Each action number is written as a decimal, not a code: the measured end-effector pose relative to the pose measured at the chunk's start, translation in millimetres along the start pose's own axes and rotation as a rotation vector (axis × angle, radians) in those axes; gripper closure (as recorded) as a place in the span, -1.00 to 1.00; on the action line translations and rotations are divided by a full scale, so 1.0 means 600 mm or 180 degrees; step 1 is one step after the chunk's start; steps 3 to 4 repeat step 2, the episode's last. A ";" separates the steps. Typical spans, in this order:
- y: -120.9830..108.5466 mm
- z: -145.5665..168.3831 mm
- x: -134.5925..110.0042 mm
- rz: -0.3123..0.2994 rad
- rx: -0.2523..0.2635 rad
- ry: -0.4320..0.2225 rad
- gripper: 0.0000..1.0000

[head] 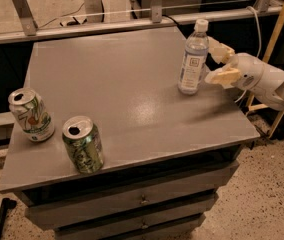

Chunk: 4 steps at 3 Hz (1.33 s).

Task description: Place blue plastic bottle upright

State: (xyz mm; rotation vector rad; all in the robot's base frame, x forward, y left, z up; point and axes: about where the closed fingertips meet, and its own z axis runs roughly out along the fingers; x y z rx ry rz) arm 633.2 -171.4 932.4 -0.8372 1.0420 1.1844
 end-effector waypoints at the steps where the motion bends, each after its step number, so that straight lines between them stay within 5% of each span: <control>1: 0.012 -0.018 -0.025 -0.0050 0.0061 0.0156 -1.00; 4: 0.013 -0.019 -0.029 -0.0058 0.0069 0.0178 -1.00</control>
Offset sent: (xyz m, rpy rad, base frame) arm -0.0096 -0.0130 0.0106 -0.0501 0.0013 -0.0226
